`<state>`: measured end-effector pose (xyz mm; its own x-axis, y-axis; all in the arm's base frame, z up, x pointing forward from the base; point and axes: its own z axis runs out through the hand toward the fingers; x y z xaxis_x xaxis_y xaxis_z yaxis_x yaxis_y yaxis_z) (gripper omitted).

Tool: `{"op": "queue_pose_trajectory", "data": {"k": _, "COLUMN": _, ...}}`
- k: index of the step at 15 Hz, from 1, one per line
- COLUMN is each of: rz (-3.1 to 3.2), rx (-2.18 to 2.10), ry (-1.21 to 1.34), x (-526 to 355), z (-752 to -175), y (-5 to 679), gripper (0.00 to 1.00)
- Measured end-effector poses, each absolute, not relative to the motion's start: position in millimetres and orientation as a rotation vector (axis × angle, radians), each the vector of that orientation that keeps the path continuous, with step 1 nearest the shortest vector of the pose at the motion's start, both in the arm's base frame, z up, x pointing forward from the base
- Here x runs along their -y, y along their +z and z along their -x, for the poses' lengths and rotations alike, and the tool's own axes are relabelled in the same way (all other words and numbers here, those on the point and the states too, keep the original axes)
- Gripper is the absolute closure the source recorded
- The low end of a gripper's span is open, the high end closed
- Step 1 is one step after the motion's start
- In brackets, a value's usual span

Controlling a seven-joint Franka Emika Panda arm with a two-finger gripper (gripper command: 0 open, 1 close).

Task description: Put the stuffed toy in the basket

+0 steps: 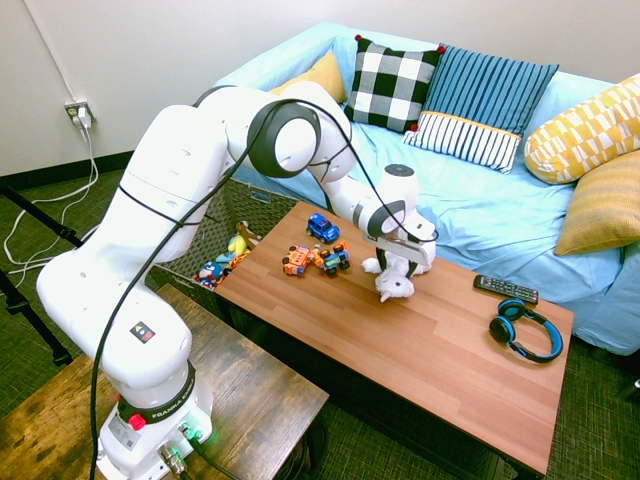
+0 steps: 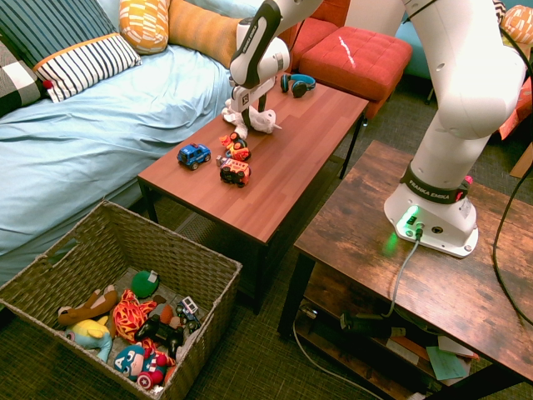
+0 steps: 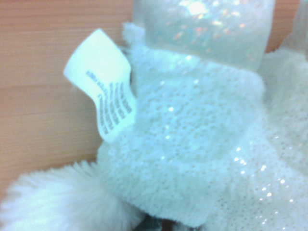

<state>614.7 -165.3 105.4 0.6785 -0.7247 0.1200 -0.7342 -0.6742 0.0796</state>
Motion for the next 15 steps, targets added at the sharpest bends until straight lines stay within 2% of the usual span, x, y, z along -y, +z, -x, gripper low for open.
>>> {"op": "queue_pose_trajectory", "data": {"k": 7, "rz": -2.772, "rx": 1.255, "ry": 0.137, "x": 163.2, "z": -619.7, "y": 114.9, "gripper": 1.0}}
{"op": "queue_pose_trajectory", "data": {"k": 11, "rz": -2.829, "rx": 1.227, "ry": 0.177, "x": 129.2, "z": -629.8, "y": 165.5, "gripper": 1.0}}
{"op": "queue_pose_trajectory", "data": {"k": 15, "rz": -2.909, "rx": 1.197, "ry": 0.204, "x": 50.3, "z": -616.7, "y": 217.1, "gripper": 1.0}}
